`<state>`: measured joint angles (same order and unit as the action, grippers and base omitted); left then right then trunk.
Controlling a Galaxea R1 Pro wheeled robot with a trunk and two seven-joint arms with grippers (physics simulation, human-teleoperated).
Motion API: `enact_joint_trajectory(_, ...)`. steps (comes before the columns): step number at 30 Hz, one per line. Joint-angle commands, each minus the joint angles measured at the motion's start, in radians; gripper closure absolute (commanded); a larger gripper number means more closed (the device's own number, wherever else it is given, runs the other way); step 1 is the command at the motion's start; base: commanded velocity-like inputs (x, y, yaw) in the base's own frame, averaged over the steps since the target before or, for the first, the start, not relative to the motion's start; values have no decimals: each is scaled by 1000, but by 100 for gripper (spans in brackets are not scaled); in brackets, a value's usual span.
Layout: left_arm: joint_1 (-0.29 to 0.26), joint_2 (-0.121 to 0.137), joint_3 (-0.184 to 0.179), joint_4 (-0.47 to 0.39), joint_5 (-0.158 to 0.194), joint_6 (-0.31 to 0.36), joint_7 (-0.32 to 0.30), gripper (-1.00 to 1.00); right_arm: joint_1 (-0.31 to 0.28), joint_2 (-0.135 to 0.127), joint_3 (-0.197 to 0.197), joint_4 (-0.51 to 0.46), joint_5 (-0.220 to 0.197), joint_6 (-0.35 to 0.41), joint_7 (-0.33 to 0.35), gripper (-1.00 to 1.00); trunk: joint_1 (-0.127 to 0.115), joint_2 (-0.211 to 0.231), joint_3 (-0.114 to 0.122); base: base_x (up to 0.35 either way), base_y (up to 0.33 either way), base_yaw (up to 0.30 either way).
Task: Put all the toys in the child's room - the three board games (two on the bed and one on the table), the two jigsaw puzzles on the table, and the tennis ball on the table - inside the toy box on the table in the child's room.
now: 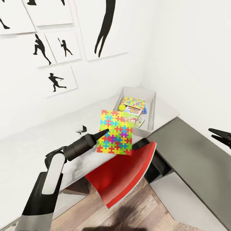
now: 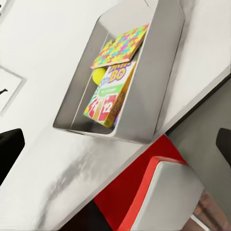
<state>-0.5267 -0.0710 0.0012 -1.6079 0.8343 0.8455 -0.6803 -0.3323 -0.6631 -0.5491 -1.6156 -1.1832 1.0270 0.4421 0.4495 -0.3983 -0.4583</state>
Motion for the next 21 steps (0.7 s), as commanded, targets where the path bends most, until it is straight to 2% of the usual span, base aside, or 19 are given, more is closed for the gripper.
enact_joint_trajectory(1, -7, 1, 5, 0, 9, 6, 0, 100, -1, 1, 0, 0, 8, 4, 9, -100, 1, -2, -1, -2, -18, 274)
enact_joint_trajectory(6, -59, 12, 48, 2, 65, 28, 44, 100, -1, 4, 8, 0, 8, 4, 9, -100, 1, -2, -1, -1, -10, 265)
enact_joint_trajectory(8, -83, 16, 68, 4, 83, 50, 84, 100, -1, 3, 9, 0, 8, 5, 9, -100, 1, -2, -1, 0, -4, 191)
enact_joint_trajectory(9, -109, 17, 81, 6, 95, 75, 132, 100, -1, 3, 10, 0, 8, 5, 9, -100, 1, -2, -1, 0, -2, 109)
enact_joint_trajectory(10, -109, 17, 81, 6, 95, 75, 132, 100, -1, 3, 10, 0, 8, 5, 9, -100, 1, -2, -1, 0, -2, 109)
enact_joint_trajectory(12, -133, 15, 87, 4, 105, 98, 186, 100, -1, 2, 10, 0, 8, 5, 9, -100, 1, -2, -1, 0, -2, 78)
enact_joint_trajectory(15, -157, 9, 83, 2, 113, 120, 260, 100, -1, 0, 8, 0, 8, 5, 9, -100, 1, -2, -1, 0, -1, 45)
enact_joint_trajectory(18, -174, -7, 51, 1, 116, 133, 337, 100, -1, -3, 3, 1, 8, 5, 9, -100, 1, -2, -1, 0, 0, 22)
enact_joint_trajectory(21, -187, -14, 34, 1, 118, 138, 383, 100, -2, -4, 1, 1, 8, 5, 9, -100, 1, -2, -1, 4, -5, 10)
